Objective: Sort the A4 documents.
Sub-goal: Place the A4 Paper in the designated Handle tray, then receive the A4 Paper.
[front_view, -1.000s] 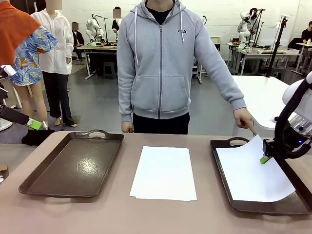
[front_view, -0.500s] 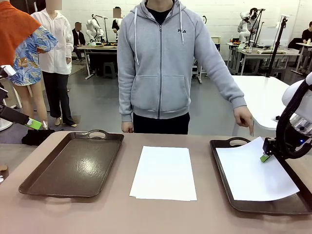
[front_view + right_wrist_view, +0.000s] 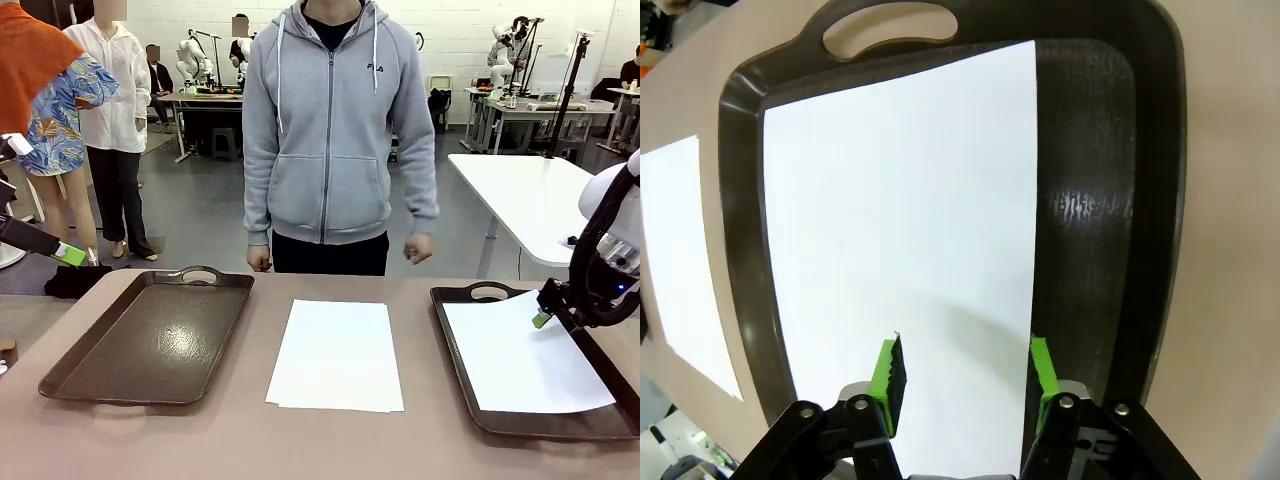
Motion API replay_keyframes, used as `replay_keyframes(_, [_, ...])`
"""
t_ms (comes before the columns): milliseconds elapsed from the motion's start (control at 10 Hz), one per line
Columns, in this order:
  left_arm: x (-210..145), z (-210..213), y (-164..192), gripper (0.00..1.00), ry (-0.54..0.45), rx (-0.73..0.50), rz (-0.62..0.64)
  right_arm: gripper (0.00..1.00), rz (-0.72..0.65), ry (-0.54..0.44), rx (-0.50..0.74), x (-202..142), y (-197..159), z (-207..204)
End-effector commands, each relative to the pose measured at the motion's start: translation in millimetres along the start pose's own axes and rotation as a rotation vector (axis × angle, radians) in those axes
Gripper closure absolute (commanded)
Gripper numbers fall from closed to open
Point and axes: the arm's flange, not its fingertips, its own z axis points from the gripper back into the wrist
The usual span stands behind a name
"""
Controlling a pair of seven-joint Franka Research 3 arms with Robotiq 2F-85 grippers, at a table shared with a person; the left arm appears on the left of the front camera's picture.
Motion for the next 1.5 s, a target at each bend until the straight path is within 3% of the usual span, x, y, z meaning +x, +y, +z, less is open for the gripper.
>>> replay_keyframes(0, [-0.3, -0.2, 0.8, 0.0, -0.009, -0.011, 0.002, 0.26, -0.023, -0.012, -0.044, -0.9, 0.9, 6.7])
replay_keyframes(100, [-0.3, -0.2, 0.8, 0.0, -0.009, -0.011, 0.002, 0.25, -0.027, -0.016, -0.048, -1.1, -0.6, 8.3])
replay_keyframes(200, [-0.3, -0.2, 0.8, 0.0, -0.009, -0.011, 0.002, 0.14, -0.031, -0.019, -0.049, -1.7, -1.5, 9.0])
replay_keyframes(300, [-0.3, -0.2, 0.8, 0.0, -0.009, -0.011, 0.002, 0.12, -0.034, -0.023, -0.049, -2.1, -1.9, 9.3])
replay_keyframes(400, [-0.3, -0.2, 0.8, 0.0, -0.009, -0.011, 0.002, 0.01, -0.034, -0.026, -0.054, -2.3, -2.3, 9.2])
replay_keyframes(700, [-0.3, -0.2, 0.8, 0.0, -0.009, -0.011, 0.002, 0.0, -0.04, -0.064, -0.059, -1.5, 0.7, 9.8])
replay_keyframes(800, [-0.3, -0.2, 0.8, 0.0, -0.009, -0.011, 0.002, 0.0, -0.02, -0.025, -0.021, 1.6, -3.5, 9.6])
replay_keyframes(1400, [-0.3, -0.2, 0.8, 0.0, -0.009, -0.011, 0.002, 0.0, -0.02, -0.025, -0.021, 1.6, -3.5, 9.6])
